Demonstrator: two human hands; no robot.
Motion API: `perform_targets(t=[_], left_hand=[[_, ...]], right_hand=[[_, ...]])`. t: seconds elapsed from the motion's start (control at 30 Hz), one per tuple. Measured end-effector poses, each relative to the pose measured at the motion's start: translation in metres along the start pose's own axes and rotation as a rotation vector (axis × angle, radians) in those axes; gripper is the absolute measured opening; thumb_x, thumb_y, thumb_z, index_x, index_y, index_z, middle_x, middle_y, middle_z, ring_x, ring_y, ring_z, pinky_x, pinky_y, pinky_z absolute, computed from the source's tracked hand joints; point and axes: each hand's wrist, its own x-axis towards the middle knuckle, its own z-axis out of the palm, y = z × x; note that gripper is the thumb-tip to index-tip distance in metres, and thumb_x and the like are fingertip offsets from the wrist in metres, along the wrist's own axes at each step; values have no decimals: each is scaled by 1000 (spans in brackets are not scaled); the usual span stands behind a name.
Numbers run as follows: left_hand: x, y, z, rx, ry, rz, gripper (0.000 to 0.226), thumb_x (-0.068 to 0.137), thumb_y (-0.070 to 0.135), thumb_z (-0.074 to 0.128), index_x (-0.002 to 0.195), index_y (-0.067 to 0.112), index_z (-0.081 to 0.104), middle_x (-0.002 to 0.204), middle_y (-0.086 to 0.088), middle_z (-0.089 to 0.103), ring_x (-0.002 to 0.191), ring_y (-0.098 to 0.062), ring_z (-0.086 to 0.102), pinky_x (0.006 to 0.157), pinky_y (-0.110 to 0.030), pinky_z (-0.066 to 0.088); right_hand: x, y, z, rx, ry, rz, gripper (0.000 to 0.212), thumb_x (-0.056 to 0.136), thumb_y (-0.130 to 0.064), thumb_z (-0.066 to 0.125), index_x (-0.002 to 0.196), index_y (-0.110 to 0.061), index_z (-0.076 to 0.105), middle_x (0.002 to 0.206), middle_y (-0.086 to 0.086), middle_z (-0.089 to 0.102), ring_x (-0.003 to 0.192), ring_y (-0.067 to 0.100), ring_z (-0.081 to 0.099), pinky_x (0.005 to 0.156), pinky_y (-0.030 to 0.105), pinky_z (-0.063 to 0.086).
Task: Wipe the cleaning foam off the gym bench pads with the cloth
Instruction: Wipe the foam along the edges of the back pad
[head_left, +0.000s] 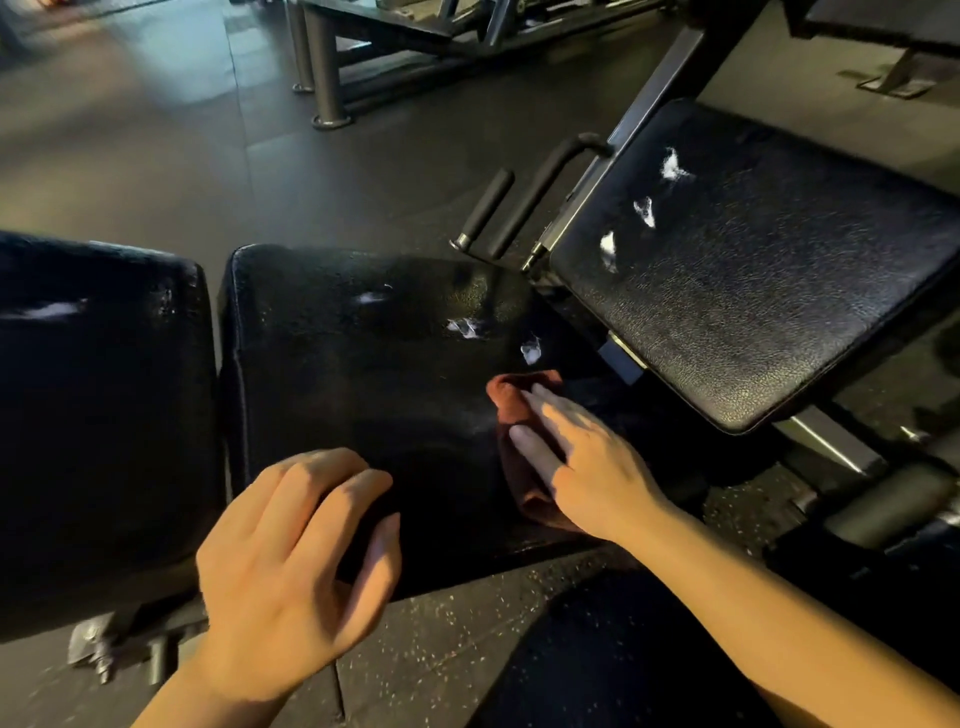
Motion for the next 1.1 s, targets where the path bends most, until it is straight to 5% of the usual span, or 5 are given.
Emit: perform_targets(t=[0.2,0.4,0.77,0.93,1.1], left_hand=[[0,-4,-1,16,-61,28,31,86,25,55,80,3,76,87,-14,69,83,-19,57,65,-28,43],[0,-3,0,36,-105,1,31,88,26,54,75,8,76,86,-11,69,74,-20,60,58,-33,43],[0,2,0,19,-64,-61,31,89,18,52,75,1,74,85,-17,67,67,-27,62,54,-42,48],[6,5,-2,51,-111,-82,28,88,22,56,75,5,73,87,-12,67,67,-28,62,57,-39,45],[9,7,-4,15,-92,-92,28,88,22,57,72,5,74,83,-11,67,65,-27,62,56,-39,45]], right_hand=[[57,101,-17,-239,-21,386,57,101,-41,27,153,-23,14,158,9,18,141,27,28,109,31,27],[69,108,-25,-110,222,529,60,99,-47,35,136,-1,46,137,29,46,124,43,46,102,39,34],[-6,16,-14,-54,226,75,41,101,-39,40,95,-9,68,101,14,70,94,28,61,66,25,27],[-11,-41,10,-10,-43,-458,59,93,-54,29,145,-27,39,153,-9,32,142,1,22,117,19,12],[-5,26,5,-60,37,-282,79,87,-75,20,145,-24,38,152,-11,29,139,-3,19,114,13,4]])
